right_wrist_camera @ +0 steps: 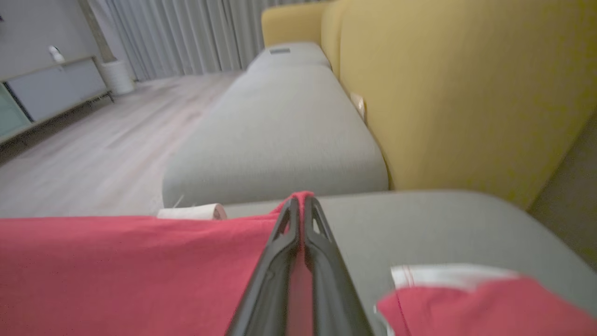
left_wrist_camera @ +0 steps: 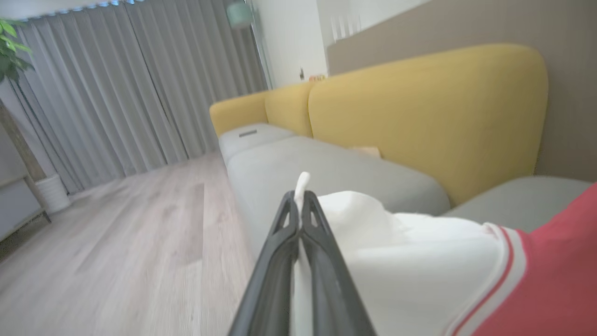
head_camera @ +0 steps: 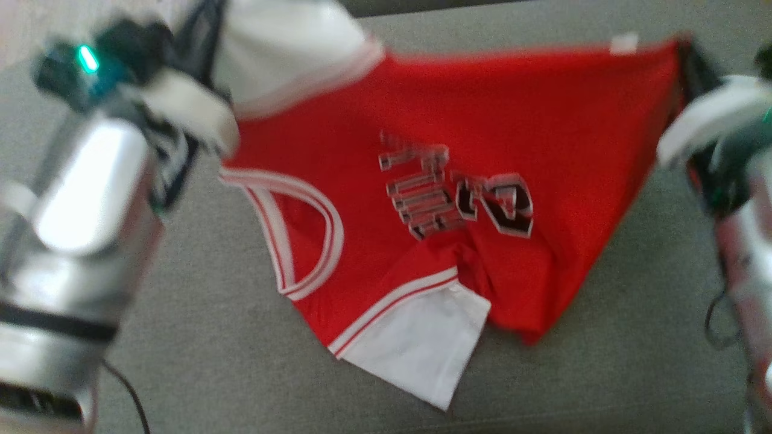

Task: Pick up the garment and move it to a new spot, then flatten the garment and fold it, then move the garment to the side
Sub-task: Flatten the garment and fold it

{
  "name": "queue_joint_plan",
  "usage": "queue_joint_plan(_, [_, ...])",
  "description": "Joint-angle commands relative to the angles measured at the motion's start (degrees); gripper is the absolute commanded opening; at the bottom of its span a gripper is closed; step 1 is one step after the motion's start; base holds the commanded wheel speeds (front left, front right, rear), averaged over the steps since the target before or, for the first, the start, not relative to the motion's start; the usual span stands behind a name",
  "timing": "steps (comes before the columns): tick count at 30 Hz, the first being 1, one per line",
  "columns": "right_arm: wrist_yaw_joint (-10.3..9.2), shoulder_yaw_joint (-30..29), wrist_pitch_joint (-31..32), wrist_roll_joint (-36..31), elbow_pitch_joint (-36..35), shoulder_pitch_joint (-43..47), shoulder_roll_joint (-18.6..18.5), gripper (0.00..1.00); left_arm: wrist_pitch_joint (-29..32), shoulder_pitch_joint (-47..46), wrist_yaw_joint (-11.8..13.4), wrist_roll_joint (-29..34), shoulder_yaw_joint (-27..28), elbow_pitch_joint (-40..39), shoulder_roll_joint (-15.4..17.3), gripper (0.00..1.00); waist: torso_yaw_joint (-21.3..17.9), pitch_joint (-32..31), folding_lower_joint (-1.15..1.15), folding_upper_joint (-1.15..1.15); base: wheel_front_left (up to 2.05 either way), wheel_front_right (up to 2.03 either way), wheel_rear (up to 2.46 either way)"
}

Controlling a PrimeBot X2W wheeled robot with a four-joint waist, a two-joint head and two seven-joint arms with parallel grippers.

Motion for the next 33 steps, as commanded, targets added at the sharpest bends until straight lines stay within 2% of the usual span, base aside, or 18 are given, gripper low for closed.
queue_joint_plan(1, [-0.05, 1.22, 1.10, 0.53, -3.50, -5.04, -1.04, 0.00, -0.55, -7.68, -0.46, 0.51, 3.07, -1.90, 2.96, 0.00, -0.71, 1.62, 0.00, 0.00, 0.00, 0.00, 0.00])
queue_joint_plan(4, [-0.05, 2.27, 4.03, 1.77, -5.63, -12.62, -1.04, 0.00, -0.60, -15.78, -0.80, 1.16, 4.26, 0.13, 3.20, 0.00, -1.85, 4.36, 0.00, 0.00, 0.00, 0.00, 0.00])
queue_joint_plan(5, [-0.05, 2.27, 4.03, 1.77, -5.63, -12.62, -1.04, 0.00, -0.60, -15.78, -0.80, 1.16, 4.26, 0.13, 3.20, 0.00, -1.85, 4.36, 0.00, 0.00, 0.00, 0.00, 0.00])
queue_joint_plan(8, [-0.05, 2.75, 4.88, 1.31, -5.56, -21.06, -1.26, 0.00, -0.88, -24.97, -0.05, 2.97, 5.21, 2.88, 2.86, 0.00, -2.60, 7.53, 0.00, 0.00, 0.00, 0.00, 0.00])
queue_joint_plan(11, [-0.05, 2.93, 3.43, 0.15, -4.48, -29.04, -1.13, 0.00, -1.12, -33.55, 0.94, 5.34, 5.72, 5.66, 2.25, 0.00, -3.08, 10.41, 0.00, 0.00, 0.00, 0.00, 0.00])
queue_joint_plan(14, [-0.05, 3.21, 1.10, -1.48, -3.19, -35.45, -1.70, 0.00, -1.18, -40.83, 1.69, 7.93, 6.63, 4.57, 1.51, 0.00, -3.09, 12.88, 0.00, 0.00, 0.00, 0.00, 0.00])
queue_joint_plan(18, [-0.05, 4.74, -1.99, -3.15, -1.47, -39.41, -2.95, 0.00, -1.20, -43.88, 0.34, 9.70, 7.75, 1.23, 0.62, 0.00, -2.36, 14.76, 0.00, 0.00, 0.00, 0.00, 0.00])
queue_joint_plan(21, [-0.05, 6.28, -3.71, -3.27, 0.00, -38.48, -3.82, 0.00, -1.20, -41.03, -1.95, 9.23, 8.86, -1.38, -0.10, 0.00, -1.39, 16.02, 0.00, 0.00, 0.00, 0.00, 0.00])
queue_joint_plan(25, [-0.05, 8.36, -5.79, -1.84, 2.38, -33.58, -4.32, 0.00, -1.21, -31.70, -2.78, 7.99, 11.70, -4.33, -0.99, 0.00, -0.32, 17.21, 0.00, 0.00, 0.00, 0.00, 0.00])
queue_joint_plan(29, [-0.05, 10.30, -8.59, 0.23, 4.71, -26.86, -4.48, 0.00, -1.21, -19.31, -3.54, 7.69, 14.09, -8.84, -1.84, 0.00, 0.18, 16.84, 0.00, 0.00, 0.00, 0.00, 0.00])
queue_joint_plan(33, [-0.05, 11.01, -11.59, 2.51, 6.48, -18.96, -4.65, 0.00, -1.21, -4.35, -3.95, 7.92, 16.61, -15.70, -3.35, 0.00, 0.36, 13.94, 0.00, 0.00, 0.00, 0.00, 0.00])
